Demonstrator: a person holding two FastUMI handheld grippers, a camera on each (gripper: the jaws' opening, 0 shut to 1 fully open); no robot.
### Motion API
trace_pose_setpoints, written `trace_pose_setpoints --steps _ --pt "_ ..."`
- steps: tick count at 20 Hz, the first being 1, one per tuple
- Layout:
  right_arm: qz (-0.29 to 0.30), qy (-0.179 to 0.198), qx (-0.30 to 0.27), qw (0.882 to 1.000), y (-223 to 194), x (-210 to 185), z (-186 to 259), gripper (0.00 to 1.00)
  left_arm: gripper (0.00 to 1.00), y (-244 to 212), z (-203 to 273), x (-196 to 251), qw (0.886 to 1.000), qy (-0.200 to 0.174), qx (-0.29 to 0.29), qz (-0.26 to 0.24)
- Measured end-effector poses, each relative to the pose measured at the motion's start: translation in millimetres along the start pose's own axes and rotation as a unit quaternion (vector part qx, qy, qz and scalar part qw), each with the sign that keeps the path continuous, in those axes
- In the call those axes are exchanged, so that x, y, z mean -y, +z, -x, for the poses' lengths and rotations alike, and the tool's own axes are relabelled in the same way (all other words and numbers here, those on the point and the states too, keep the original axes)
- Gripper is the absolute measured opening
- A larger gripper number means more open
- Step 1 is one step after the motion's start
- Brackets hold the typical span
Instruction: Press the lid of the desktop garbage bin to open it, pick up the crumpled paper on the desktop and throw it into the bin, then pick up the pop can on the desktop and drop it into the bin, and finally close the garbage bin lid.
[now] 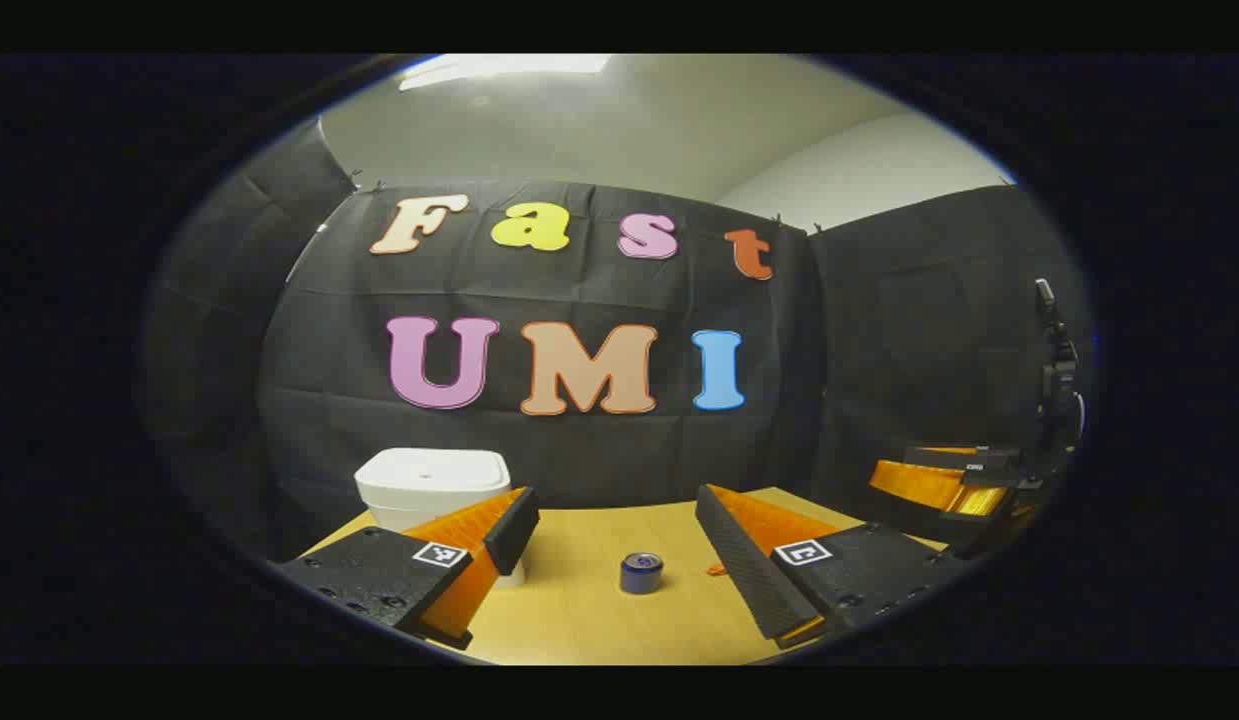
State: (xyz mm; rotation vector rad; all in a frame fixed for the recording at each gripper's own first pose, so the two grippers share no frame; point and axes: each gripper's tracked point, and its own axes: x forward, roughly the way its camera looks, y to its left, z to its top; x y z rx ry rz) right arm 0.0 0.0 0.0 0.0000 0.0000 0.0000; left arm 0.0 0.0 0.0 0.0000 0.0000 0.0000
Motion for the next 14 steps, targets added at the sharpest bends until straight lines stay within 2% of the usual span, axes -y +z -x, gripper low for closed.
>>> trace_pose_setpoints --steps 7,14 --pt "0.007 -0.002 -0.02 1.0 -16.0 -7.4 6.3 0.96 0.95 -16.0 6.9 -6.2 1.0 -0.002 -0.016 0.027" --pt "0.017 0.001 -0.037 0.999 -25.1 -14.0 14.6 0.96 0.94 -23.3 18.7 -12.2 0.999 0.007 -0.027 0.028"
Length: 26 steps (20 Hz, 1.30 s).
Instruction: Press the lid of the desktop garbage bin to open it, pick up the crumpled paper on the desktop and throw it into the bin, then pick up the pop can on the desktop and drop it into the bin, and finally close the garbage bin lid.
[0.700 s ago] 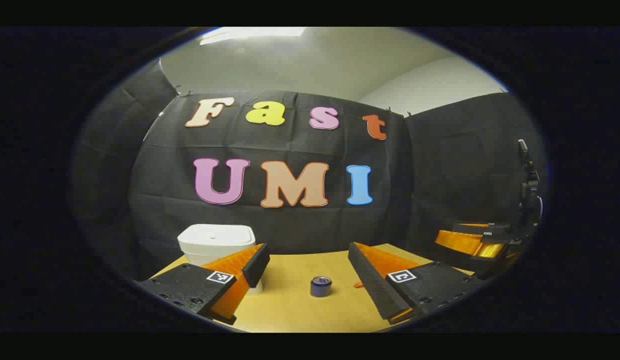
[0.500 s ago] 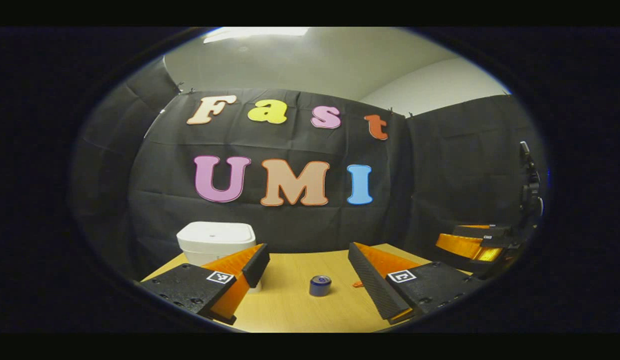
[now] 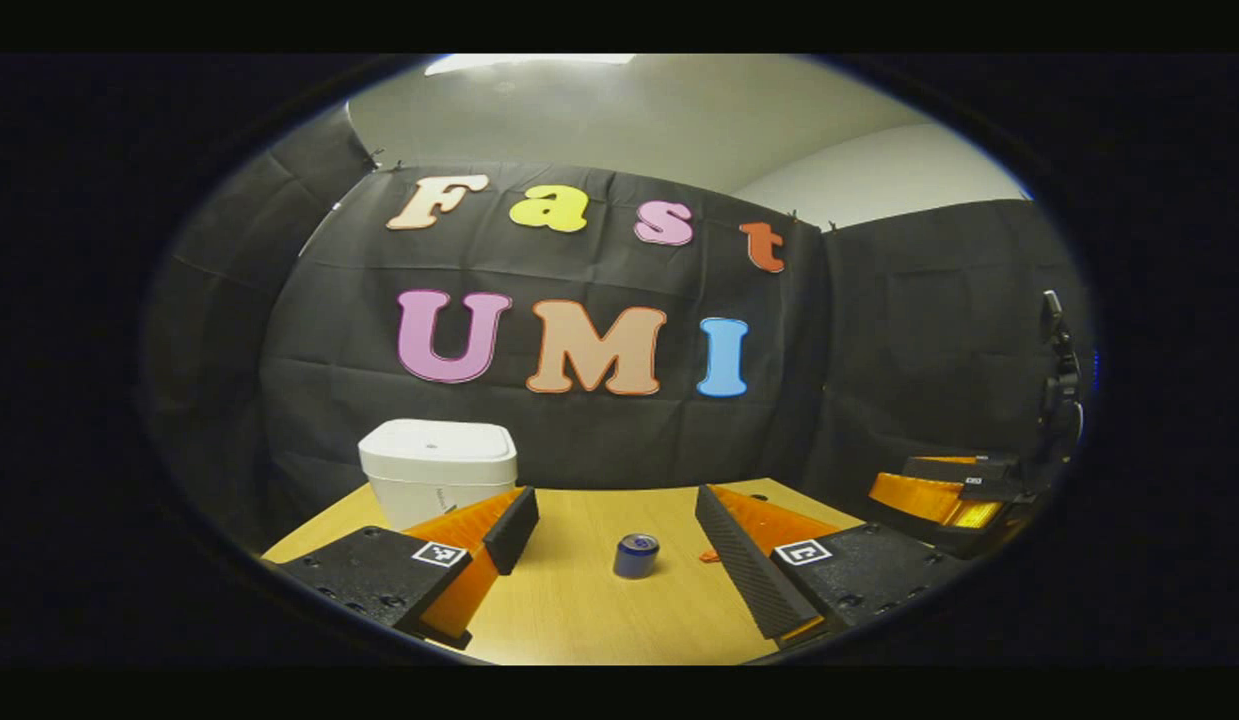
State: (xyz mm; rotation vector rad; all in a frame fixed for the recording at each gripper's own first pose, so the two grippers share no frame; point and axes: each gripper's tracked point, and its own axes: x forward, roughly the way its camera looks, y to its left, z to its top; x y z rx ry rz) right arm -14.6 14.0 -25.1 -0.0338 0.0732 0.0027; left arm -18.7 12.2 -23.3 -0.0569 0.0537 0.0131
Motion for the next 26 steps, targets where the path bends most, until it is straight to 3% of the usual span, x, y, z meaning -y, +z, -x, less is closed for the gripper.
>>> trace_pose_setpoints --steps 18,26 --pt "-0.01 0.012 -0.008 1.0 -4.7 -6.2 -12.1 0.96 0.96 5.7 -1.6 -6.0 1.0 0.011 0.006 -0.017" --pt "-0.01 0.01 0.0 1.0 -1.6 -1.8 -14.8 0.96 0.96 10.3 -3.3 -22.8 0.999 0.039 0.019 -0.015"
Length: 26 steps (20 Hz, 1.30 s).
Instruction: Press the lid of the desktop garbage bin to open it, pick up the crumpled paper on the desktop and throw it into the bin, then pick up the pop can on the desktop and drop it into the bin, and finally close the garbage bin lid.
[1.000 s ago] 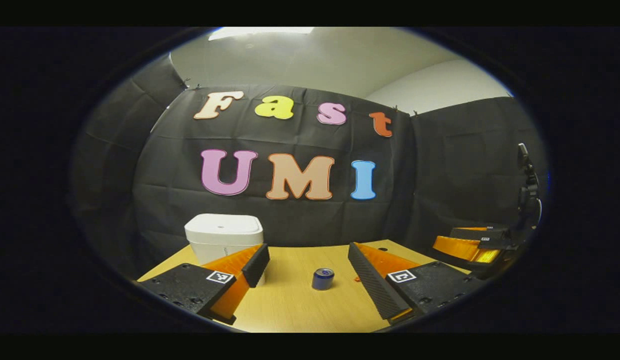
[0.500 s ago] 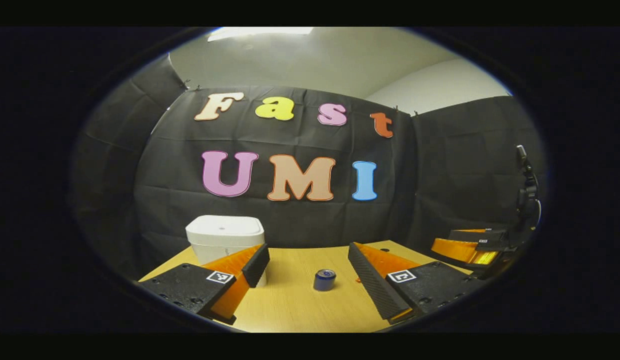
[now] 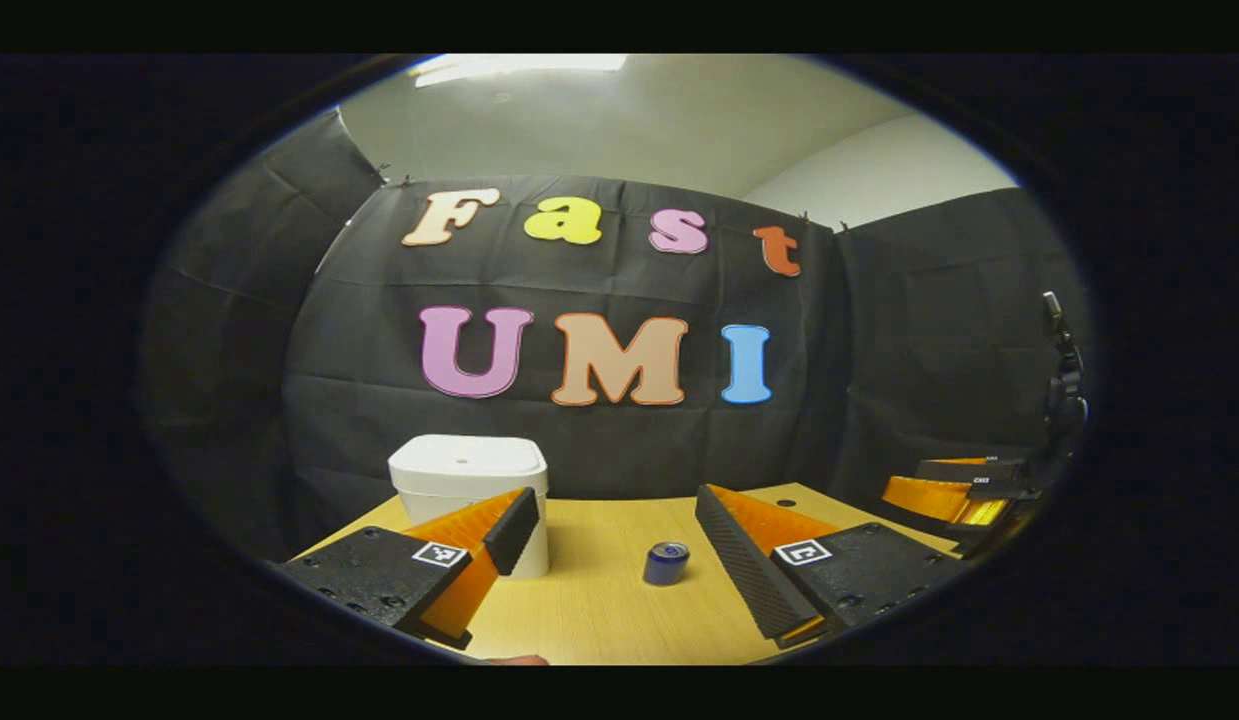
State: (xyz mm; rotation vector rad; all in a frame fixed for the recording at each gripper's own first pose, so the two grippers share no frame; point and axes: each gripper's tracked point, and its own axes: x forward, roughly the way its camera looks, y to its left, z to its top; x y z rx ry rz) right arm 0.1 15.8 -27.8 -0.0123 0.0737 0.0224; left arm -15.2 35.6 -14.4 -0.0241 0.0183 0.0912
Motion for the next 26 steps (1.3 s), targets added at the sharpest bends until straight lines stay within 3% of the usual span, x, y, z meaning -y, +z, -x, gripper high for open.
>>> trace_pose_setpoints --steps 6,12,18,19,21,23,26 --pt "-0.001 0.005 0.016 1.0 4.9 -2.7 -3.4 0.96 0.96 7.2 -3.1 -19.5 0.999 0.033 0.018 0.025" --pt "-0.018 0.013 0.001 1.0 0.5 -4.2 -12.4 0.96 0.96 -4.2 -11.2 -37.3 0.999 0.044 0.0 0.008" --pt "-0.017 0.008 -0.011 1.0 -6.1 -7.7 -18.6 0.96 0.35 -3.1 -69.3 -78.6 0.999 0.034 -0.022 -0.036" --pt "-0.016 0.003 -0.014 1.0 -8.0 -7.6 -18.1 0.96 0.27 -4.0 -82.5 -90.3 0.998 0.035 -0.029 -0.037" --pt "-0.015 -0.004 -0.02 1.0 -13.0 -8.5 -17.5 0.96 0.0 -10.6 -111.6 -108.0 0.998 0.019 -0.051 -0.014" --pt "-0.014 -0.019 -0.026 0.999 -18.0 -7.0 -15.5 0.96 0.0 -25.2 -143.0 -120.6 0.996 -0.008 -0.084 0.012" --pt "-0.027 -0.039 -0.031 0.998 -23.2 -7.7 -12.2 0.96 0.0 -43.0 -175.3 -160.5 0.989 0.001 -0.15 -0.017"
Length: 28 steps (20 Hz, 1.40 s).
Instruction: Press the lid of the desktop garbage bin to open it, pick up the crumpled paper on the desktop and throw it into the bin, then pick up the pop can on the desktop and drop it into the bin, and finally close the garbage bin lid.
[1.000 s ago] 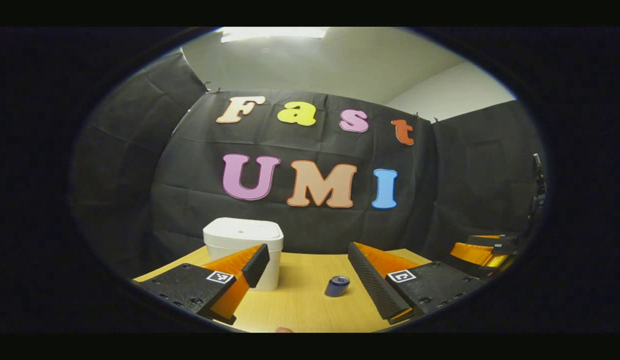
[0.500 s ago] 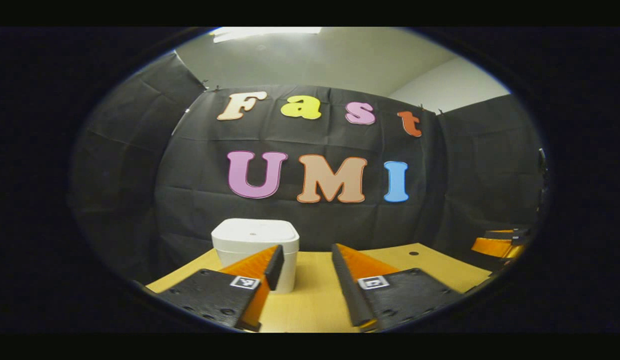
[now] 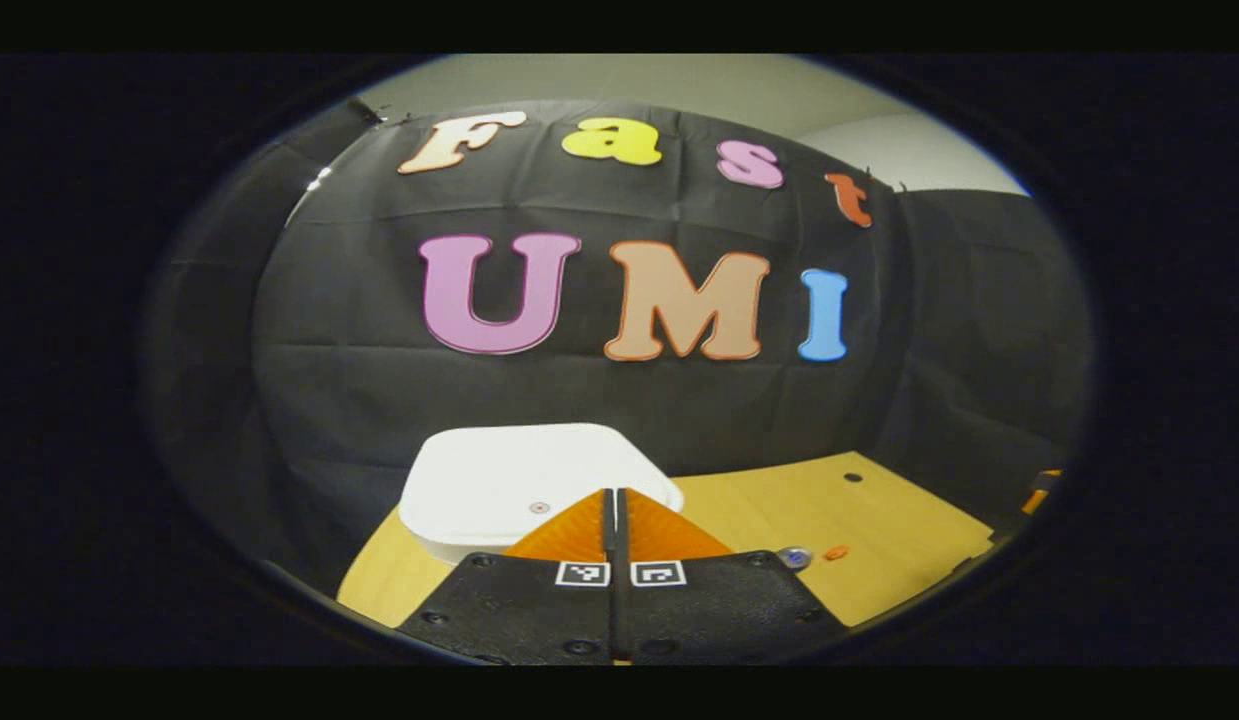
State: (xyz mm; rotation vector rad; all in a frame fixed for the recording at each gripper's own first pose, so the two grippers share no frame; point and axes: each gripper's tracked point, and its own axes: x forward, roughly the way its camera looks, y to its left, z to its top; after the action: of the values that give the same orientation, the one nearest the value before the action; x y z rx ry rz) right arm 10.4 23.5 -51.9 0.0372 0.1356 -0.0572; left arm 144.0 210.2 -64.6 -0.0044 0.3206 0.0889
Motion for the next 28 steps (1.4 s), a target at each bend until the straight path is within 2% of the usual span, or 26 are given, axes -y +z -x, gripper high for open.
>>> trace_pose_setpoints --steps 3,7,8,12,15,18,20,23,25,28 --pt "-0.007 -0.016 -0.013 1.0 -11.5 2.1 -2.7 0.96 0.0 -5.3 -19.8 -24.5 0.998 0.011 -0.058 -0.029" --pt "-0.016 -0.018 -0.018 1.0 -15.0 3.2 -5.1 0.96 0.0 -30.6 -32.3 -34.8 0.99 0.009 -0.135 -0.035" --pt "-0.017 -0.018 -0.018 1.0 -14.4 3.5 -6.0 0.96 0.0 -25.5 -34.2 -33.8 0.992 0.006 -0.124 -0.031" --pt "-0.021 -0.015 -0.021 0.999 -16.2 9.9 -13.1 0.96 0.0 -31.9 -34.4 -33.9 0.988 -0.001 -0.155 0.027" --pt "-0.016 -0.012 -0.022 1.0 -13.8 15.5 -18.1 0.96 0.0 -37.6 -32.3 -33.6 0.986 -0.006 -0.164 0.003" --pt "-0.016 -0.01 -0.004 1.0 -3.4 18.6 -16.6 0.96 0.0 -33.2 -31.8 -35.0 0.986 0.01 -0.162 -0.022" --pt "-0.018 -0.011 0.0 1.0 -3.7 20.5 -12.9 0.96 0.0 -27.3 -30.3 -34.7 0.988 0.019 -0.151 -0.025" --pt "-0.015 -0.014 -0.011 1.0 -10.6 26.9 -7.4 0.96 0.0 10.3 -19.9 -25.1 0.996 0.017 -0.09 -0.002" --pt "-0.012 -0.016 -0.018 1.0 -14.0 31.5 -4.3 0.96 0.0 51.6 -5.1 -18.8 0.999 0.018 -0.024 -0.011" --pt "-0.019 -0.008 -0.024 0.999 -17.3 33.3 -7.4 0.96 0.0 103.3 37.9 22.8 0.997 -0.014 0.077 -0.01"
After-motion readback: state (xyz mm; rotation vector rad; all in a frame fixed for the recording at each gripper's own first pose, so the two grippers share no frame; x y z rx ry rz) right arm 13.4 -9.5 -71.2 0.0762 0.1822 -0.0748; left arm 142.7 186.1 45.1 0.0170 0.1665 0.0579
